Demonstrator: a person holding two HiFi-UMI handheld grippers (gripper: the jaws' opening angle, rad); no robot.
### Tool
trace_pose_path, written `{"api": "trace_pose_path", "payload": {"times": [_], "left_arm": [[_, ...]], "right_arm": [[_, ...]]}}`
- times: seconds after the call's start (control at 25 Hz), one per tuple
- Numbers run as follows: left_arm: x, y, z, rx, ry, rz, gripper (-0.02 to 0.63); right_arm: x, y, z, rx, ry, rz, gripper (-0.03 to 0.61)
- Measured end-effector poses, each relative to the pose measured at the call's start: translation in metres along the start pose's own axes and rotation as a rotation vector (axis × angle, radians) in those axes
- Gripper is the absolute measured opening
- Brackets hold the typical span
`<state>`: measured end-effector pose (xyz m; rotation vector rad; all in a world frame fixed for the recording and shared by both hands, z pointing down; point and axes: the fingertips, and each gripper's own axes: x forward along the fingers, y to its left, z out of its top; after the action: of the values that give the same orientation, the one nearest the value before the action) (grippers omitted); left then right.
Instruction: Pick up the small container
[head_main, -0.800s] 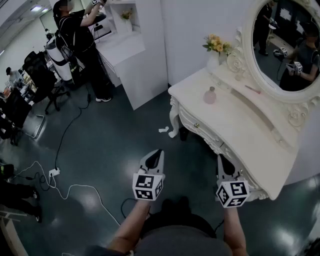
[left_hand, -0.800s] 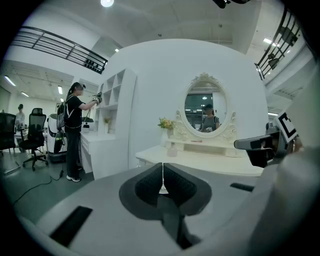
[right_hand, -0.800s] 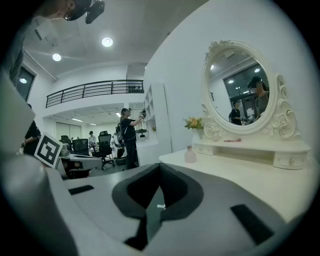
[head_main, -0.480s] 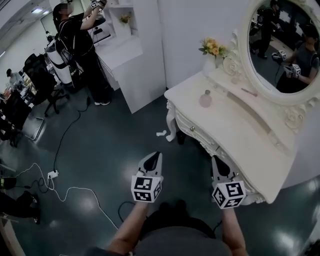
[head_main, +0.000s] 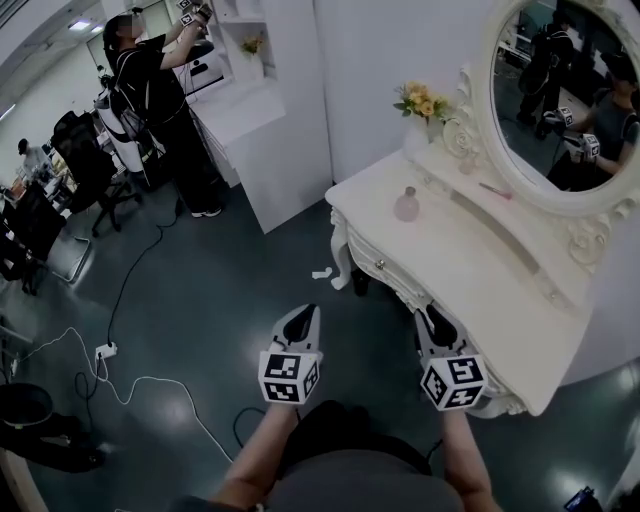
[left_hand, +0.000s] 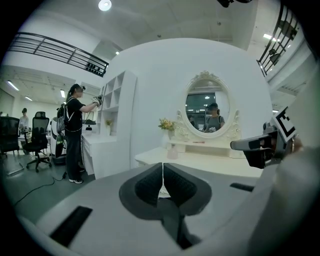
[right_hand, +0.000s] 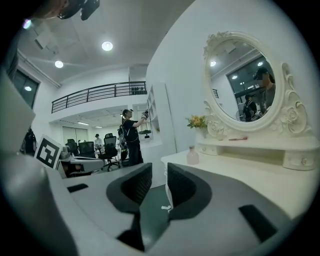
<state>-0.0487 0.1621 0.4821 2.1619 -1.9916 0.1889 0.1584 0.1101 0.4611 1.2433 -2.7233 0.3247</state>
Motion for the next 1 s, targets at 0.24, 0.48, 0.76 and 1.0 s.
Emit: {"api": "trace_pose_path", "payload": {"times": [0.24, 0.48, 0.76, 1.0], "left_arm": [[0.003, 0.002, 0.003, 0.001, 0.004, 0.010, 0.011], [0.012, 0.001, 0.005, 0.003, 0.013, 0.011, 0.011], [0.035, 0.011, 0.002, 0.001, 0.024, 0.012, 0.011], [0.071, 0.029, 0.007, -0.009, 0.026, 0.006, 0.011]], "right_arm": [[0.003, 0.000, 0.010, 0.012, -0.016, 0.021, 0.151], [0.012, -0.006, 0.013, 0.020, -0.013, 0.029, 0.187], [0.038, -0.013, 0.014, 0.028, -0.005, 0.029, 0.232], [0.072, -0.026, 0.020, 0.026, 0.000, 0.011, 0.249]]}}
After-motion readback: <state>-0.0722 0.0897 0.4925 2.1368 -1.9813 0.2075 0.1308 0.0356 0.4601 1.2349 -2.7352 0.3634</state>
